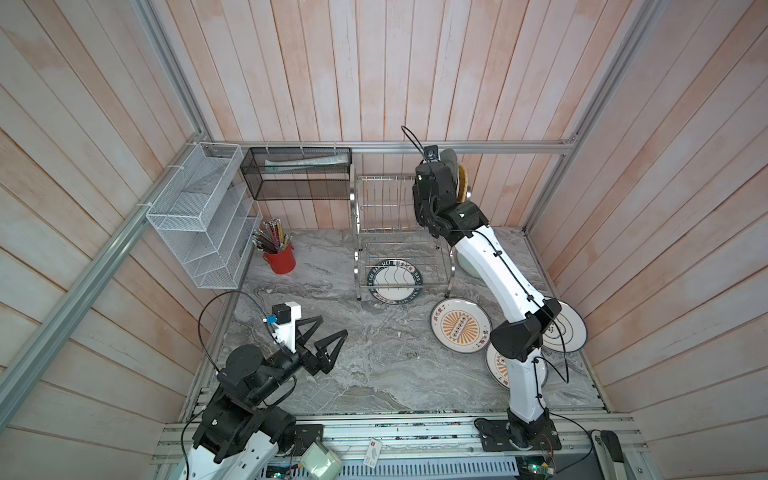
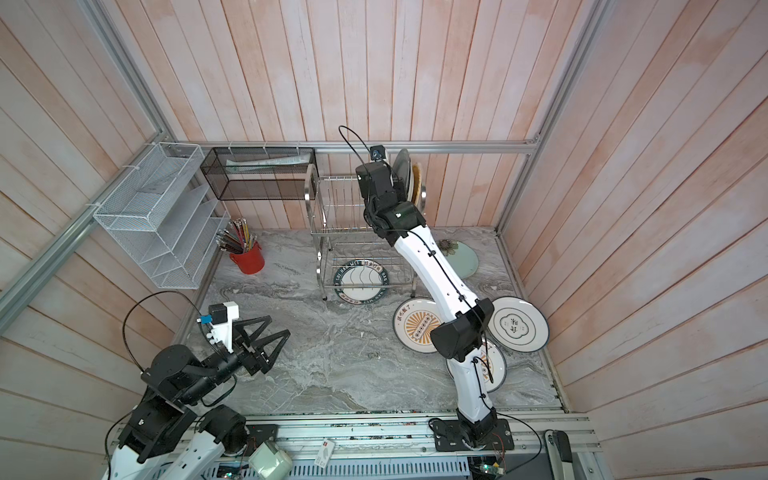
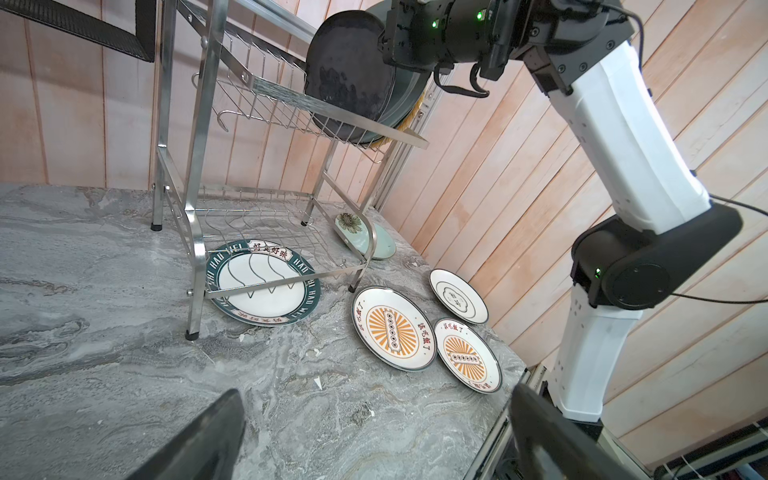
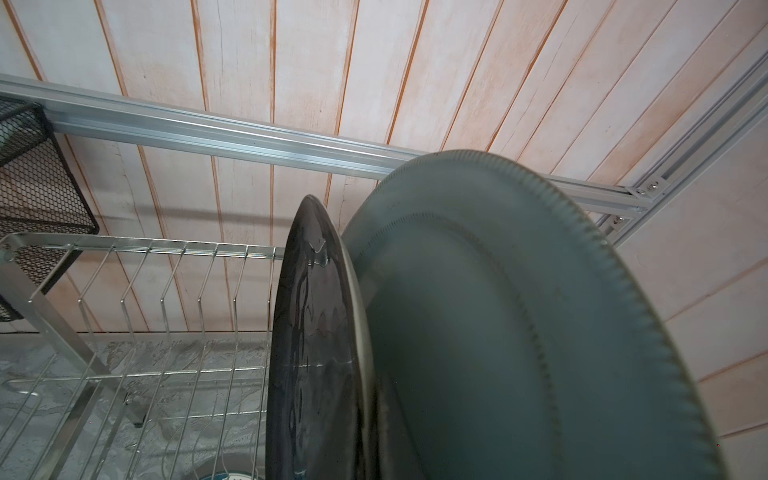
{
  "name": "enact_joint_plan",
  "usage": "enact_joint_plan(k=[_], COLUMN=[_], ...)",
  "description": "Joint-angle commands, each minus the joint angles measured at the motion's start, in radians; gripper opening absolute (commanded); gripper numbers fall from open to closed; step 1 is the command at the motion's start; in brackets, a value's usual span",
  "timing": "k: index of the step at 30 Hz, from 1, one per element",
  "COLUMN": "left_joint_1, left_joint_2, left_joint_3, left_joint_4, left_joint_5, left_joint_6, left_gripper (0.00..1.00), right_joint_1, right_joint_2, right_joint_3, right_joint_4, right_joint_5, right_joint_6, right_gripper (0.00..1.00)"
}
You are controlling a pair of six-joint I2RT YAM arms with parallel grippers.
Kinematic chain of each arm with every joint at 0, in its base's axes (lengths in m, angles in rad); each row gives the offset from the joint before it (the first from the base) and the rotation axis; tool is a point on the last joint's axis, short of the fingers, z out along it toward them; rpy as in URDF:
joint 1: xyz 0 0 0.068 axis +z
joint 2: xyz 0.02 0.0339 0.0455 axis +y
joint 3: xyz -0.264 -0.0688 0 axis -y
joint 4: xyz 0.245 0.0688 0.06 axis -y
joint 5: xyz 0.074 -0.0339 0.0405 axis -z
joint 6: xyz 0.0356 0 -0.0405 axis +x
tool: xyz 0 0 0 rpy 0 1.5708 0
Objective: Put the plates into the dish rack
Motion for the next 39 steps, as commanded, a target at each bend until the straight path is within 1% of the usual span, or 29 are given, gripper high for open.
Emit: enact_joint_plan(k=[1,10,19,28,39], left_joint_1=[0.003,0.004,0.004,0.003,0.003], left_joint_2=[-0.012,-0.01,-0.009,-0.009,-0.014], left_joint_3=[-0.013,-0.015,-0.014,-0.014,-0.012], left_joint_4=[0.017,0.018,0.018,0.017,0.017], left_joint_5=[0.0,-0.002,-0.003,0.0,0.004], left_joint_6=[0.016,0.015,0.015,0.014,0.016], left_gripper=[1.0,1.0,1.0,1.0,1.0], right_joint_1=[0.011,0.021,0.038,0.055,0.084], right_joint_2=[-0.045,-0.032,0.016,0.022,0.061], right_joint_3=[-0.007,0.03,0.116,0.122,0.123], right_joint_4=[0.121,0.199,0.239,0.249,0.25], right_joint_5=[0.125,0.168,0.185,0.186,0.228], right_joint_6=[-0.046,-0.12,-0.192,-0.191,-0.196], right_gripper=[0.0,0.0,0.0,0.0,0.0])
